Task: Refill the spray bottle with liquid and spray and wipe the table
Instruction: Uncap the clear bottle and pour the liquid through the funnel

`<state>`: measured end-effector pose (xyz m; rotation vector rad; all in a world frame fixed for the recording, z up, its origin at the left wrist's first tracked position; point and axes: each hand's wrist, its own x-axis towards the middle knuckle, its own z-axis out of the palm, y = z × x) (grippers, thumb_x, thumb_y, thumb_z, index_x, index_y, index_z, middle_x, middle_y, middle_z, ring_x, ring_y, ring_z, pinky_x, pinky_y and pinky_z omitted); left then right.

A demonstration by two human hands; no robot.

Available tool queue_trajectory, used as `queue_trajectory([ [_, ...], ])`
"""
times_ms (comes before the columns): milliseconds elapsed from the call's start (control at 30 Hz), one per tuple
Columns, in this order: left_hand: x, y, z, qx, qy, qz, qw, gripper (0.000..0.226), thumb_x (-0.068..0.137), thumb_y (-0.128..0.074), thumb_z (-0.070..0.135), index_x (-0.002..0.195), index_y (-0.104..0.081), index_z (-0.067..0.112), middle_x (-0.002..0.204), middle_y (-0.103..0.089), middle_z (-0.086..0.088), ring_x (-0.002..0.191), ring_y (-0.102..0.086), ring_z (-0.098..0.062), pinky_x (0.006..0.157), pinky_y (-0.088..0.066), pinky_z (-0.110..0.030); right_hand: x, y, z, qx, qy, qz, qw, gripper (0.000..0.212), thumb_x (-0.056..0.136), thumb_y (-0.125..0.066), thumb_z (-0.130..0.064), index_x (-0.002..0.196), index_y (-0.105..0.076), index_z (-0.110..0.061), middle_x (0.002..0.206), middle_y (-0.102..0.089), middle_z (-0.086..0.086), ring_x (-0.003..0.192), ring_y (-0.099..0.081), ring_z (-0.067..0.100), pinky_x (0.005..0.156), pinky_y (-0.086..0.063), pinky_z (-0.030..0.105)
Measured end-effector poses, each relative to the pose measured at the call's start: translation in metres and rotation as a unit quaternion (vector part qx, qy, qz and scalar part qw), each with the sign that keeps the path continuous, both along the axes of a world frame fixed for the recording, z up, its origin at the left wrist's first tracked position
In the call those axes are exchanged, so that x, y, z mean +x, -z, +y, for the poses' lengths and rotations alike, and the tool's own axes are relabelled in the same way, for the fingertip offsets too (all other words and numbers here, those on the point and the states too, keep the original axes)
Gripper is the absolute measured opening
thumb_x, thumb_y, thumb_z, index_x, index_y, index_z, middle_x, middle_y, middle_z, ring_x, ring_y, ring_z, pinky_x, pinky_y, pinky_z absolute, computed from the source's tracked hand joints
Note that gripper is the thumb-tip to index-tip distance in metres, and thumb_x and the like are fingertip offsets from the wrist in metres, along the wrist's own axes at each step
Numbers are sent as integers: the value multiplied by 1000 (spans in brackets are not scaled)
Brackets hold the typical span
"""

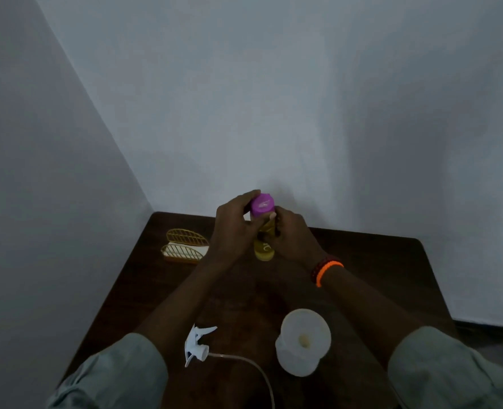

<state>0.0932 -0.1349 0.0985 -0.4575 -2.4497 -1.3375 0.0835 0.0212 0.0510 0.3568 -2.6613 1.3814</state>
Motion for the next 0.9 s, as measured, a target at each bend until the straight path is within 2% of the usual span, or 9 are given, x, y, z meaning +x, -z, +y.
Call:
queue_trajectory([
  [133, 16, -8, 4, 2, -14, 2, 1000, 58, 81, -80, 30, 131, -61, 6, 123, -69, -9, 107, -61, -10, 87, -43, -2, 19, -10, -3, 2, 20, 13, 1000, 29, 82, -71, -33, 104, -64, -15, 88, -72, -2, 75, -69, 9, 68, -60, 37],
  [233, 24, -15, 4, 1, -21, 1, 1000, 58, 81, -80, 31, 130, -62, 8, 122, -69, -8, 105, -60, -7, 84, -41, 2, 29, -16, -6, 17, 34, 13, 999, 29, 81, -70, -36, 102, -64, -17, 86, -72, -3, 74, -69, 9, 68, -60, 39],
  [300, 29, -17, 5, -2, -26, -2, 1000, 58, 82, -79, 33, 132, -61, 9, 123, -69, -7, 107, -62, -11, 86, -44, -5, 34, -17, -9, 18, 43, 9, 999, 36, 79, -66, -43, 104, -64, -18, 88, -72, -4, 76, -69, 9, 69, -60, 39],
  [433, 38, -17, 8, 7, -64, -6, 998, 55, 85, -76, 34, 132, -60, 12, 125, -68, -6, 111, -63, -18, 96, -52, -28, 43, -16, -18, 22, 75, 8, 997, 53, 75, -59, -60, 109, -63, -19, 94, -72, -3, 84, -69, 15, 75, -61, 39],
  [533, 40, -20, 11, 5, -81, -14, 997, 53, 84, -77, 35, 129, -60, 11, 122, -68, -6, 109, -64, -19, 95, -53, -30, 47, -15, -24, 30, 86, 8, 996, 42, 80, -65, -51, 105, -62, -18, 93, -71, -2, 84, -67, 17, 76, -60, 40],
  [633, 44, -26, 9, 7, -64, -25, 998, 61, 77, -83, 35, 128, -60, 12, 125, -65, -4, 109, -62, -18, 94, -55, -33, 50, -19, -20, 29, 81, -12, 996, 50, 72, -61, -61, 105, -61, -23, 94, -69, -5, 88, -66, 18, 74, -60, 41],
  [767, 48, -36, -7, 53, -28, -40, 997, 59, 76, -84, 34, 127, -62, 15, 125, -65, 3, 106, -66, -9, 79, -55, -14, 49, -30, -4, 9, 63, -21, 998, 53, 69, -68, -66, 105, -65, -26, 96, -72, -6, 89, -69, 14, 77, -61, 42],
  [833, 46, -42, -14, 61, -18, -32, 997, 60, 75, -85, 33, 128, -61, 17, 126, -65, 3, 105, -66, -9, 75, -54, -11, 52, -36, 0, 8, 49, -16, 999, 54, 68, -72, -64, 105, -67, -25, 95, -74, -7, 88, -70, 11, 78, -61, 41],
  [900, 42, -48, -13, 64, -3, -44, 997, 67, 72, -87, 32, 131, -59, 19, 131, -62, 3, 112, -62, -10, 78, -53, -10, 57, -40, -1, -1, 33, -15, 999, 52, 69, -76, -58, 105, -69, -21, 95, -75, -5, 86, -71, 9, 79, -61, 39],
])
